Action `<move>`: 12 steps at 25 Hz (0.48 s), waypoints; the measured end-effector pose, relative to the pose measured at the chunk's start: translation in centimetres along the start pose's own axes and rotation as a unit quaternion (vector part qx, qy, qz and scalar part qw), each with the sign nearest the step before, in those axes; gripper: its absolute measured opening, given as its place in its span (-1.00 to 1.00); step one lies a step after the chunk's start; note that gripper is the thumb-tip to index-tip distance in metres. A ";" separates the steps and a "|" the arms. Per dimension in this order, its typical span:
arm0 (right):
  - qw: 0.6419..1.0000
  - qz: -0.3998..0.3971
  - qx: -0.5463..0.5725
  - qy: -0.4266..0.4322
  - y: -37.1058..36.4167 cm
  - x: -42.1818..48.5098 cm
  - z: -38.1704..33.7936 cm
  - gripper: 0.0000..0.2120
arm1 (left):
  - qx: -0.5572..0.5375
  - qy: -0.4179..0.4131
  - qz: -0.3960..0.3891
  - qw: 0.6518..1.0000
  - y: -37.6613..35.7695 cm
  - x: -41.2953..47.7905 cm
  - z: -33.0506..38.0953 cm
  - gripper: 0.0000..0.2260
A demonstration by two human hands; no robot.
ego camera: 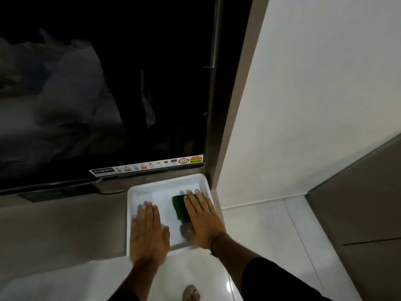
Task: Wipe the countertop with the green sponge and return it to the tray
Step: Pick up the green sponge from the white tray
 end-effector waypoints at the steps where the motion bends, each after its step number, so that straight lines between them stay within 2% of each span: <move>1: 1.000 -0.012 -0.009 -0.008 -0.8 1.1 -0.2 -0.19 | -0.001 0.005 0.003 1.000 0.0 0.8 -0.6 -0.33; 5: 0.997 -0.067 -0.040 -0.024 -3.1 4.0 -0.2 -0.18 | -0.002 -0.008 -0.020 1.000 -0.5 2.3 -1.8 -0.38; 7: 0.996 -0.076 -0.047 -0.026 -4.1 4.3 -0.2 -0.18 | -0.016 -0.017 -0.028 0.999 -0.6 2.5 -1.8 -0.33; 12: 0.997 -0.039 -0.058 -0.032 -5.4 4.7 -0.2 -0.27 | -0.052 -0.041 -0.014 0.998 -1.3 2.9 -2.1 -0.31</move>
Point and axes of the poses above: each hand's wrist, its own x-axis towards the middle knuckle, its own y-axis out of the back of the hand, z = x × y, the point moved 5 cm from there along x, towards the middle knuckle
